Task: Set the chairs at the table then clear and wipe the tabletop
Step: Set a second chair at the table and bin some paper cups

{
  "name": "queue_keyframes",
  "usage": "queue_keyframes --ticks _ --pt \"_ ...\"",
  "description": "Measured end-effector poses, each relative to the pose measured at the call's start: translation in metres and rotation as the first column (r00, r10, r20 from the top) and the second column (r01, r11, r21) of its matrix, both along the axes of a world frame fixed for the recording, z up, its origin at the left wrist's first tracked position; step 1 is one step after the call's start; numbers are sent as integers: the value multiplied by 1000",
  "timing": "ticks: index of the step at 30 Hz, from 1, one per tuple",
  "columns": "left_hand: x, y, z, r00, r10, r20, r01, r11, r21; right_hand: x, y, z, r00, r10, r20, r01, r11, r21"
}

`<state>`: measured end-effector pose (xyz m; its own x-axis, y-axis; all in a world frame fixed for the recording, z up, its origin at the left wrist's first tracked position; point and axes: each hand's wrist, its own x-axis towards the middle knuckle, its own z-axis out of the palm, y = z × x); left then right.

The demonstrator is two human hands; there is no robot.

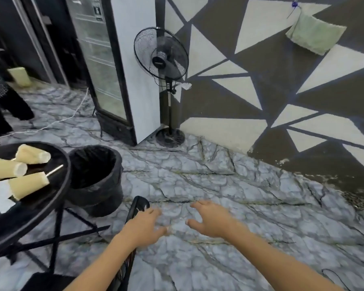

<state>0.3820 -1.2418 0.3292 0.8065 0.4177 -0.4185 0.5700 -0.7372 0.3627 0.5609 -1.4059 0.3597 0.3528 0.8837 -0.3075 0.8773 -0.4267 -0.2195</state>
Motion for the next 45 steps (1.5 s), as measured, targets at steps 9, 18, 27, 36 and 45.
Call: queue_keyframes --ticks 9,18,27,36,45 --pt "-25 70 -60 953 296 -62 -299 953 -50 34 124 -57 958 283 -40 -284 958 -40" --pt "-43 108 -185 813 569 -121 -580 812 -74 56 247 -169 804 586 -100 -593 803 -63" --pt "-70 112 -281 663 735 -144 -749 655 -106 2 317 -290 604 782 -150 -797 596 -99" --pt "-118 130 -381 575 801 -167 -817 553 -162 -71 362 -401 519 828 -212 -855 508 -106" --pt "-142 105 -457 537 838 -102 -817 486 -310 -104 360 -490 376 902 -214 -925 351 -146"
